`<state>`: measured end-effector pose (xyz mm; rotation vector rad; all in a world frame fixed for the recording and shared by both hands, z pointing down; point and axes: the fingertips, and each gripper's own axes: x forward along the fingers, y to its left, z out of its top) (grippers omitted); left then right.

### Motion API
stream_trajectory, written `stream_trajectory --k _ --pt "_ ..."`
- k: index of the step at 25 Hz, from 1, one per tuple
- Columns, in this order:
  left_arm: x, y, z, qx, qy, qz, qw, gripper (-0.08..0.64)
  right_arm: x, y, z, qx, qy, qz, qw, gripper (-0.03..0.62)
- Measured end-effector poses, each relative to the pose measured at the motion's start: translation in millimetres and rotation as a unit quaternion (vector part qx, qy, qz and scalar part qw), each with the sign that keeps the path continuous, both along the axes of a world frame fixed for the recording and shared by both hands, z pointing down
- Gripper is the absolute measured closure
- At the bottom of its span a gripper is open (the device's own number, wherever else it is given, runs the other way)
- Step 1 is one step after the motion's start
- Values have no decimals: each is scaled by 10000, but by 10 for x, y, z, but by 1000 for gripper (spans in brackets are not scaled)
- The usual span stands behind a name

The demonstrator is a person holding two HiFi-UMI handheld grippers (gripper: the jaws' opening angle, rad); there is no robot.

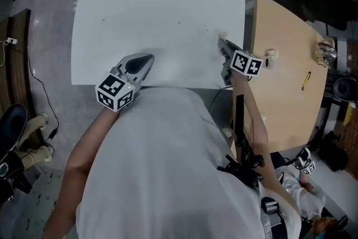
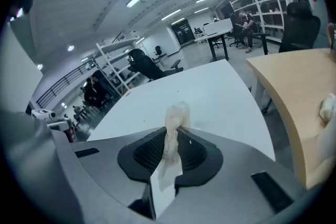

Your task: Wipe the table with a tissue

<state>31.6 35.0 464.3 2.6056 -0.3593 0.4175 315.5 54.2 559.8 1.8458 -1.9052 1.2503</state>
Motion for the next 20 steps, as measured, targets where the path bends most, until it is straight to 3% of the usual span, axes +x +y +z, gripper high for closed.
stream_trajectory --k 6,14,20 --pt "10 14 -76 80 -183 -215 9996 554 55 -224 317 -433 485 -633 9959 531" --pt "-187 52 0 19 -430 -779 9960 554 23 -456 581 -963 1218 -1497 9765 531" --pt "-194 56 19 -40 -440 -955 9945 554 3 -479 597 -1132 1412 -1674 9691 531"
